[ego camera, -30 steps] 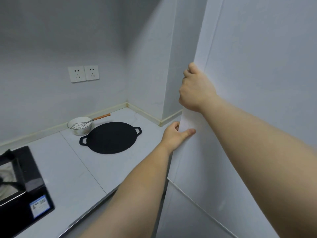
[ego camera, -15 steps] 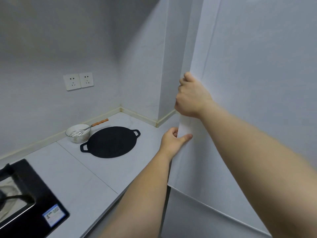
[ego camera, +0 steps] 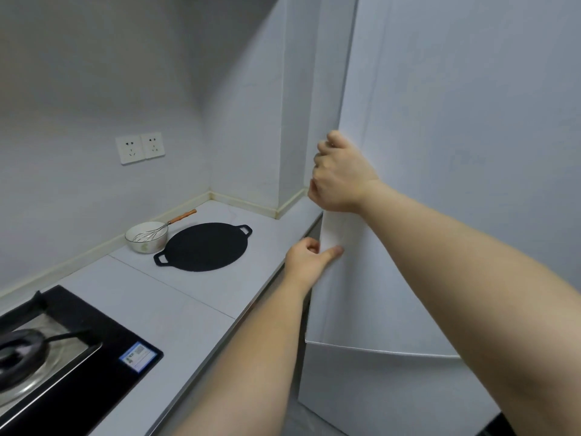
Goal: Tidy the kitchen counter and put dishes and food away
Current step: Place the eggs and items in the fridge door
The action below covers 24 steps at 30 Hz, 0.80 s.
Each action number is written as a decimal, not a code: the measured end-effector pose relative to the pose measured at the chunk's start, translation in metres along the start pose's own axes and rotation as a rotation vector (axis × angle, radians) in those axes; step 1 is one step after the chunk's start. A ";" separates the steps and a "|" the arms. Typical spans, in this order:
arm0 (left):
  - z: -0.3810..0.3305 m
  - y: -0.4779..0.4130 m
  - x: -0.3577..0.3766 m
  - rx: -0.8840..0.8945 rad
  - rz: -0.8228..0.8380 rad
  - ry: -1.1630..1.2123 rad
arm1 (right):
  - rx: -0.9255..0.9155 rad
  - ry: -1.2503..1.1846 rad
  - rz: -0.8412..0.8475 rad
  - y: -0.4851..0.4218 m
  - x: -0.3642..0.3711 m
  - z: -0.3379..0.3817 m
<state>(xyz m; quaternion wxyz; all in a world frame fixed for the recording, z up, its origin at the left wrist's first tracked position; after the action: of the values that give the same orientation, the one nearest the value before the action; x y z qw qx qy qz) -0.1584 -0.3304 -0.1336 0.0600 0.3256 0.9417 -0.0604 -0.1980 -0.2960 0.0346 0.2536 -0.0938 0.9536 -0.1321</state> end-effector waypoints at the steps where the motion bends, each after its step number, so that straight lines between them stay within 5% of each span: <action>1: 0.000 0.007 -0.001 0.000 0.006 0.001 | -0.002 -0.004 -0.007 0.004 -0.008 0.001; 6: -0.005 0.040 -0.011 0.040 0.097 -0.066 | -0.035 0.015 0.047 0.029 -0.040 0.019; 15: -0.015 0.088 -0.033 0.093 0.540 -0.298 | 0.095 0.062 0.367 0.059 -0.094 0.037; 24: -0.019 0.086 -0.080 0.176 0.442 -0.340 | 0.393 -0.230 0.836 0.083 -0.082 0.087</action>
<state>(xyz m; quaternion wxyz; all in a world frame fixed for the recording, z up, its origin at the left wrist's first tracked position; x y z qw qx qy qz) -0.0441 -0.3089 -0.1088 0.2000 0.5121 0.8155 -0.1809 -0.0931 -0.2156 -0.0257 0.4018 0.3339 0.8324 -0.1852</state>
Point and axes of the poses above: each hand's wrist, its own y-axis away from the middle knuckle, its own x-axis out of the palm, z = x × y, the point moved 4 cm from there along -y, towards the middle knuckle, and after that the axes turned 6 degrees about -z, right-handed, at the moved point
